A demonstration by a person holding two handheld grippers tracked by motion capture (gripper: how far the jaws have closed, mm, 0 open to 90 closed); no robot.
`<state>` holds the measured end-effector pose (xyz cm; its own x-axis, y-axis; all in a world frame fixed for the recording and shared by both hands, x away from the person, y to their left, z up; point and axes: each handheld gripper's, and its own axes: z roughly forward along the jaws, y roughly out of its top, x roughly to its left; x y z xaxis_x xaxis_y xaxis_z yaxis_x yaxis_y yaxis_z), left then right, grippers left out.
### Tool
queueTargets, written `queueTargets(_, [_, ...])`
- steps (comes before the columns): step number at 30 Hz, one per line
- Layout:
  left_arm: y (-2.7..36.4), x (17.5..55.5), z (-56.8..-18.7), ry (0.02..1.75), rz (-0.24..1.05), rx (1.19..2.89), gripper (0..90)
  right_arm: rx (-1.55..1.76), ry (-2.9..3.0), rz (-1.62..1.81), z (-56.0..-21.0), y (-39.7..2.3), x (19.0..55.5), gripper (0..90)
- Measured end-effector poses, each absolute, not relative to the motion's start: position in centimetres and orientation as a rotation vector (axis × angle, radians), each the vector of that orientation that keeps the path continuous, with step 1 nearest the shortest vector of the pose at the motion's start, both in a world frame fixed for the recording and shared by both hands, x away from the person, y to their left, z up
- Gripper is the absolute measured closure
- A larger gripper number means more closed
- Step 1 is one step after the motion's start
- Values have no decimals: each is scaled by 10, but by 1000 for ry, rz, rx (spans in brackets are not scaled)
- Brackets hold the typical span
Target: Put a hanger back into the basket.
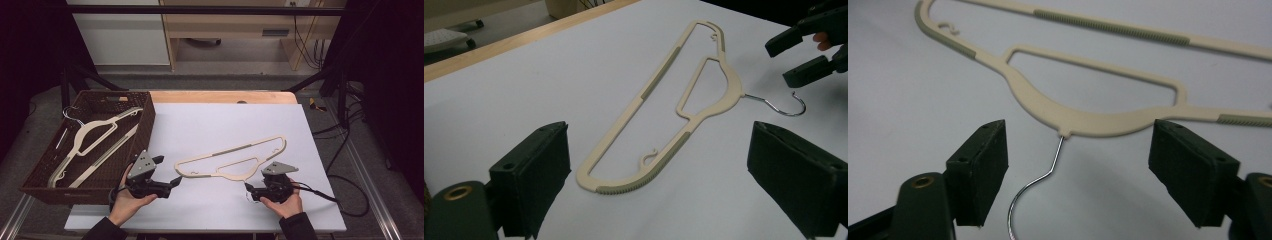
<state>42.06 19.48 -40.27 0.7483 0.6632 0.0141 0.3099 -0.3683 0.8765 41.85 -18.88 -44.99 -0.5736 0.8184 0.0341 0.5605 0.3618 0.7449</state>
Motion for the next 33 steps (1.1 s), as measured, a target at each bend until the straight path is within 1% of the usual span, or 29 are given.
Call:
queueTargets(3, [193, 421, -405, 739, 453, 1982, 98, 1214, 2309, 1003, -458, -183, 420, 310])
queueTargets(6, [192, 422, -408, 742, 448, 1992, 98, 1214, 2287, 968, -465, -180, 422, 428])
queueTargets(15, [189, 423, -412, 740, 442, 2010, 98, 1290, 2313, 952, -473, -171, 430, 570])
queueTargets(18, [189, 424, -412, 743, 442, 2013, 99, 1283, 2316, 927, -476, -169, 431, 638])
queueTargets(20, [189, 424, -413, 745, 442, 2014, 100, 1317, 2312, 912, -475, -168, 430, 707])
queueTargets(25, [188, 424, -414, 748, 443, 2018, 102, 1360, 2311, 882, -473, -165, 429, 767])
queueTargets(33, [185, 424, -415, 744, 441, 2032, 104, 1388, 2313, 880, -472, -164, 429, 800])
